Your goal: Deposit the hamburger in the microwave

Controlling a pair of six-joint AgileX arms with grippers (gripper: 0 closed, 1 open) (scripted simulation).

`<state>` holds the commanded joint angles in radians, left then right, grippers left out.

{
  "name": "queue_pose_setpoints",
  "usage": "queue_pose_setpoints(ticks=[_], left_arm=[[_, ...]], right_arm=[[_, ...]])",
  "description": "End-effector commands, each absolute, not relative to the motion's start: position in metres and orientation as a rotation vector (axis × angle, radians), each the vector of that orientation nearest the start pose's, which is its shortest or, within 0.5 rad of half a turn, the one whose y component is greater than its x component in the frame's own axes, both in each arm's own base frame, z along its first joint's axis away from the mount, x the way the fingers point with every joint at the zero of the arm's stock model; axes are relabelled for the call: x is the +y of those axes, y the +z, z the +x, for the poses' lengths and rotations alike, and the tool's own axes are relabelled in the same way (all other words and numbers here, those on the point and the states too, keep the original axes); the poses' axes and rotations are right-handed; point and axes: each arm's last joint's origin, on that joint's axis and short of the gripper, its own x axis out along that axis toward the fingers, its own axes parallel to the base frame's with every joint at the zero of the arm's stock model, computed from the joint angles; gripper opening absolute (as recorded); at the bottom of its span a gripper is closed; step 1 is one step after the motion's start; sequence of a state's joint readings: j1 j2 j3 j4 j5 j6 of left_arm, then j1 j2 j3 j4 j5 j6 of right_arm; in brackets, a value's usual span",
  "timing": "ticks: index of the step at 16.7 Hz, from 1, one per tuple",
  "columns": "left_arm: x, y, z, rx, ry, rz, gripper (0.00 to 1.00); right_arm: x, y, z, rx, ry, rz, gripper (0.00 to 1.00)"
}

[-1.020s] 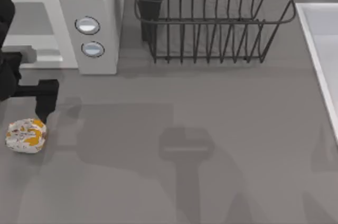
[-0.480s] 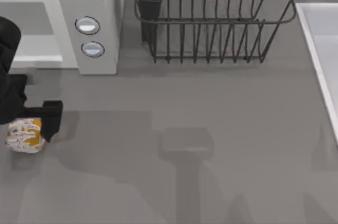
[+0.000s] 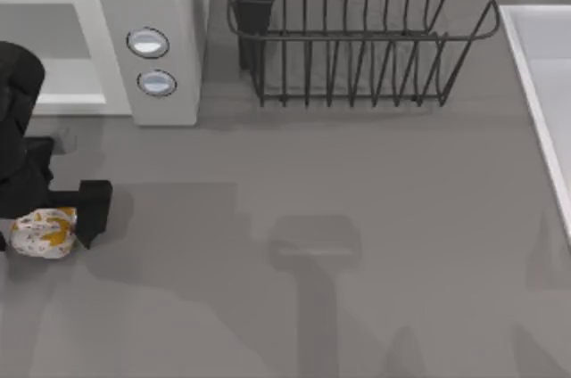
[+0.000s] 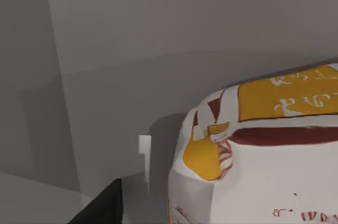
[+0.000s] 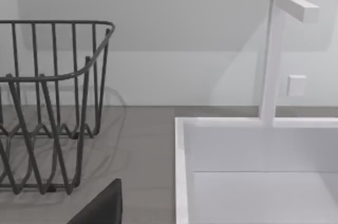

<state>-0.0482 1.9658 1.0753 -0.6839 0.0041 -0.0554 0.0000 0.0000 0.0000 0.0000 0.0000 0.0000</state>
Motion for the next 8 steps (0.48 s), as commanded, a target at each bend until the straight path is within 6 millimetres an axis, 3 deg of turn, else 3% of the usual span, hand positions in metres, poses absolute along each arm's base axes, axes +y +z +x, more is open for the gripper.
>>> queue_pose_setpoints(ticks=[2,8], left_arm=[[-0.0141,0.0915,0.3273,1.574,0.008,-0.013,1.00],[-0.0141,0.0915,0.3273,1.574,0.008,-0.013,0.55]], right_arm=[[-0.0012,0.1600,0.1057,0.000,0.000,0.000,1.00],[-0.0012,0.1600,0.1057,0.000,0.000,0.000,1.00]])
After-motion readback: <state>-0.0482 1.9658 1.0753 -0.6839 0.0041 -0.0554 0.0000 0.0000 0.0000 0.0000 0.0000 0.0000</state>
